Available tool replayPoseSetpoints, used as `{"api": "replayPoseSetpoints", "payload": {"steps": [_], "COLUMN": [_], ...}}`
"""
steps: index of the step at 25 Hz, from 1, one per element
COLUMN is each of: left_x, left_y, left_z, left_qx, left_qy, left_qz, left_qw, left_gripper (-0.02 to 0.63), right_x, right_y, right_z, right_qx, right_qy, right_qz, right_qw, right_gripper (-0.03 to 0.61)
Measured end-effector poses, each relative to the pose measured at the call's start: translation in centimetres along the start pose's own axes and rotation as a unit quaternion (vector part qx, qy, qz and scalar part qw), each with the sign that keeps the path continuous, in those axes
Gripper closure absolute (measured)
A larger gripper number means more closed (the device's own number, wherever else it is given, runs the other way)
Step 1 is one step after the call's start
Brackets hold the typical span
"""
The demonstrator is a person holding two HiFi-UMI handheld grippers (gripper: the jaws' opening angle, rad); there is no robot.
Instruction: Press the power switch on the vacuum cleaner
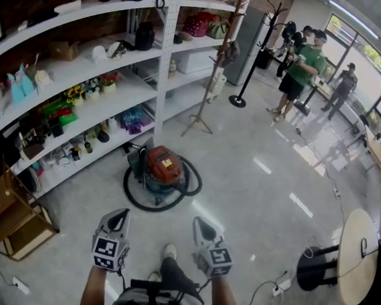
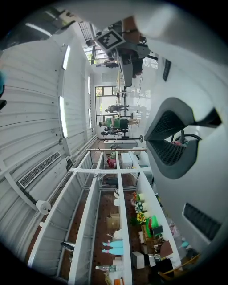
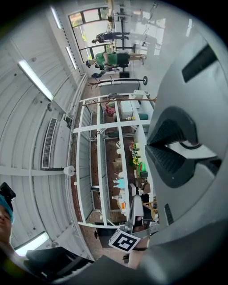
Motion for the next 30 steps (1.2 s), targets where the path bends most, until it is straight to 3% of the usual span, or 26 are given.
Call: {"api": "replayPoseSetpoints", "payload": {"steps": [12,17,30], "left_x": [0.1,2.1,3.0], "left_y": [-6.9,-10.5,-17.7], "left_z": [-3.0,-3.9,-5.5], "left_qx": [0.015,0.02,0.029], "left_qy": [-0.003,0.004,0.005], "left_qz": [-0.015,-0.012,-0.029], "left_qw": [0.9998,0.9997,0.9991], "left_gripper": [0.606,0.606,0.606], "right_x": [2.8,4.6,7.2], "right_y": [-7.5,-10.8,-17.0], "right_z": [3.4,5.7,10.0], "right_qx": [0.02,0.029,0.043], "right_qy": [0.011,0.013,0.012], "right_qz": [-0.011,-0.016,-0.031], "right_qw": [1.0,0.999,0.999], "right_gripper": [0.566,0.567,0.566]}}
Point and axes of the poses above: the fingertips, and each gripper's own axes: y backward along the fingers, z to its right, x out of its top, the point moved 1 cm from there along y, backward along the fingers, and after that the axes turned 12 degrees about -y, right-handed, at the moved point
